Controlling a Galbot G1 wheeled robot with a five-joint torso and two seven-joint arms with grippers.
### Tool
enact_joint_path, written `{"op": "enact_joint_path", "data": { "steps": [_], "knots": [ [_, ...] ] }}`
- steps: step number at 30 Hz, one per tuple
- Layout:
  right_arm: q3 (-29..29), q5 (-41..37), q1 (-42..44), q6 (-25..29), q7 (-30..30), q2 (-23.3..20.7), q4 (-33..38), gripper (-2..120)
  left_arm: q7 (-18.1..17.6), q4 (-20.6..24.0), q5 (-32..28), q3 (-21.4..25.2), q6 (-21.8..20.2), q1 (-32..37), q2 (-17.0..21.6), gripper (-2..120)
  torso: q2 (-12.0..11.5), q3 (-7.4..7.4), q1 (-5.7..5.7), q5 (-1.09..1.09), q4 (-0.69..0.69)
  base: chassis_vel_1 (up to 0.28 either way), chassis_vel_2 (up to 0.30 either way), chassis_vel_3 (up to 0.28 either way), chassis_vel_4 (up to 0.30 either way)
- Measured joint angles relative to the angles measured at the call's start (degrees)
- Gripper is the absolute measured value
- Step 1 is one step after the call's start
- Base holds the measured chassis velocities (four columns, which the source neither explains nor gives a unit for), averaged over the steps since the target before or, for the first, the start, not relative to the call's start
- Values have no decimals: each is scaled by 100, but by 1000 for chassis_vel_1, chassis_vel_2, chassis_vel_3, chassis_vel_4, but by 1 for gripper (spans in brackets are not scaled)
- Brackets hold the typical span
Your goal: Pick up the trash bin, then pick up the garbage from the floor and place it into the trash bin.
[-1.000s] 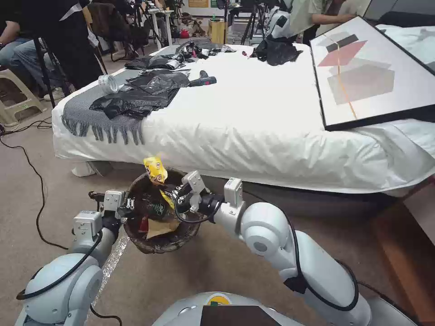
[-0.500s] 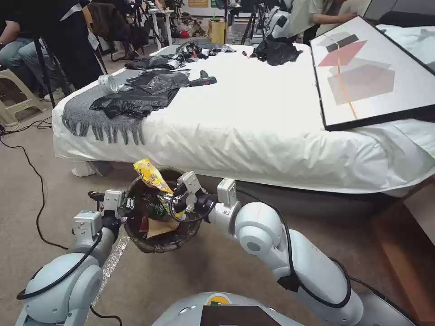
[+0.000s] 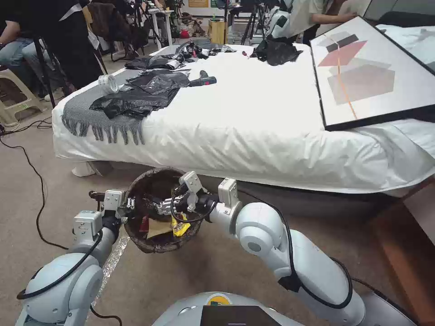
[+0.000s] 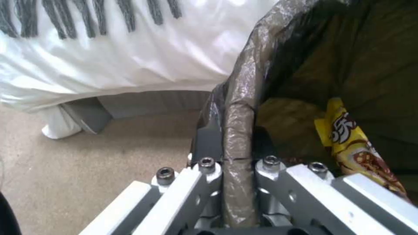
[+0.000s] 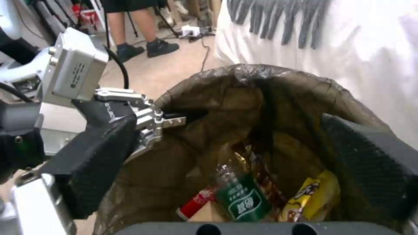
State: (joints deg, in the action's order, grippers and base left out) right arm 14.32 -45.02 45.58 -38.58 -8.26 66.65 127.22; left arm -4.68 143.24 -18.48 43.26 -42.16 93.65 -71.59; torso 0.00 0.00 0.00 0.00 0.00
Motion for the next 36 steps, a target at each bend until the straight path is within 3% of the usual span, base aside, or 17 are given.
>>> {"op": "enact_joint_path", "data": {
  "steps": [9,14,18,23,29,36],
  "knots": [
    [-134,-1,19,23,-10,-3,111,100,4,0,1,0,2,8,12,3,0,0,0,0,0,0,0,0,0],
    [-587,-159,137,87,55,-207,464,100,2,0,1,2,2,13,6,3,0,0,0,0,1,0,0,0,0],
    [-1269,299,605,843,500,-638,790,100,0,0,11,2,2,16,-40,3,0,0,0,1,0,0,0,0,0],
    [-1760,903,1202,1351,563,-903,938,100,5,0,13,1,2,0,-50,3,0,0,0,1,0,0,0,0,0],
    [-2404,1567,1936,1649,568,-817,941,100,28,0,13,21,3,-1,-44,3,0,0,0,2,0,0,0,0,0],
    [-3669,2356,3267,2127,547,-251,1063,100,43,0,16,38,2,13,-65,3,0,0,0,1,-1,0,0,0,0]
  ]
}}
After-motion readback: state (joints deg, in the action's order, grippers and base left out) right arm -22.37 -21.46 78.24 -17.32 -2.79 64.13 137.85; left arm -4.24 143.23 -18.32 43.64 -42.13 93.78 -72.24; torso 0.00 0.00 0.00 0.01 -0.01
